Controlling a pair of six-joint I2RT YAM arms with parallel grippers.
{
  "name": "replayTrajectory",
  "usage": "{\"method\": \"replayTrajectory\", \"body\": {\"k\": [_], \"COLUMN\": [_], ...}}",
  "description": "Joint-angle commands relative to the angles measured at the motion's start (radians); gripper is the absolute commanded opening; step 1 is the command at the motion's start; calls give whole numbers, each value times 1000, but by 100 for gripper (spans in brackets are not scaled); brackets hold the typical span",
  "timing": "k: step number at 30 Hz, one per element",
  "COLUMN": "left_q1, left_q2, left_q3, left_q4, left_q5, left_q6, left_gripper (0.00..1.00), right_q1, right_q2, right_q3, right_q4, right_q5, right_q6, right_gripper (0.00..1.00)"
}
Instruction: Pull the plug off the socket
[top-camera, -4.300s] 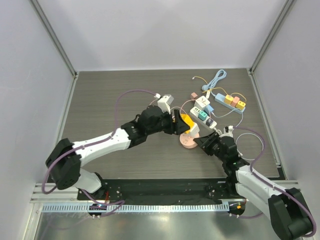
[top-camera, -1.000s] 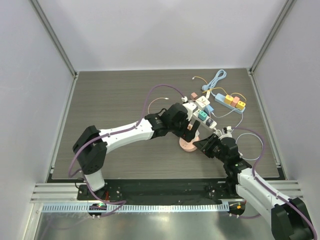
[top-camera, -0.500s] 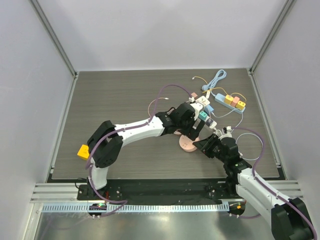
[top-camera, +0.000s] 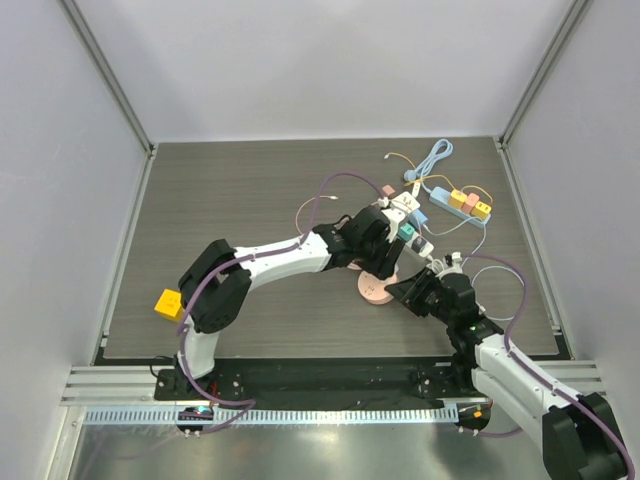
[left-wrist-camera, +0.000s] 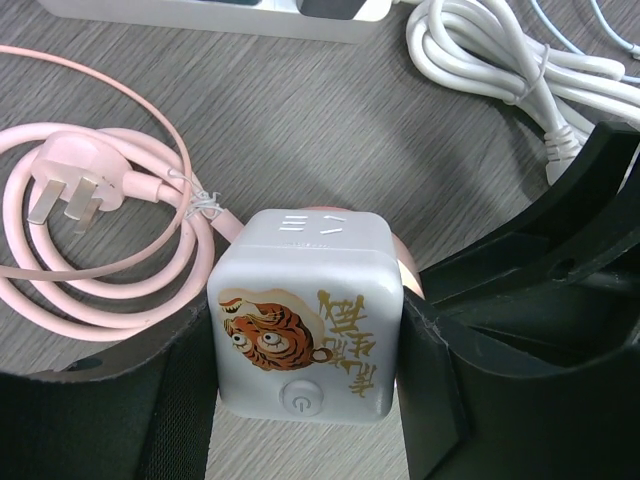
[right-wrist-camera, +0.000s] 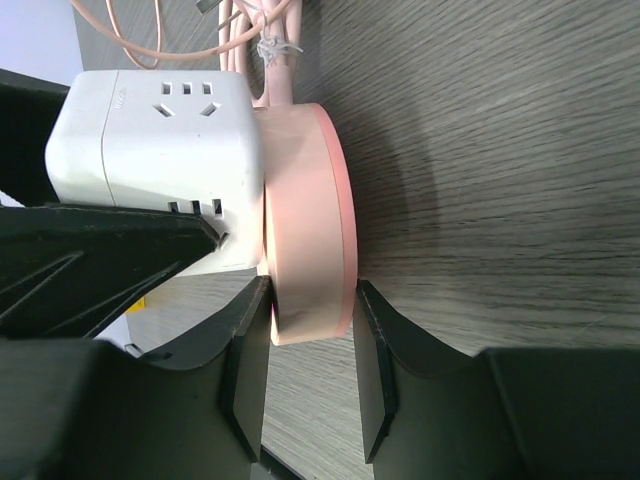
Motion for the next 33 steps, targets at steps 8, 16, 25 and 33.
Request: {"method": "replayTrajectory", "body": {"k": [8, 16, 25, 33], "left_q1": [40, 28, 72, 81], "left_q2": [-70, -59, -81, -145], "left_q3": [13, 92, 71, 20], "left_q4": [113, -100, -18, -51], "left_q5": [348, -44, 284, 144], "left_q6": [-143, -119, -229, -119], "left_gripper": [0, 0, 0, 0], "right_q1": [3, 3, 3, 3], "right_q2": [5, 57, 93, 50], "right_q3": [-22, 9, 21, 12], "right_q4": [-25, -89, -153, -158], "right_q5": [80, 151, 235, 211], "right_q6": [-13, 16, -19, 18], "right_gripper": [1, 1, 1, 1]}}
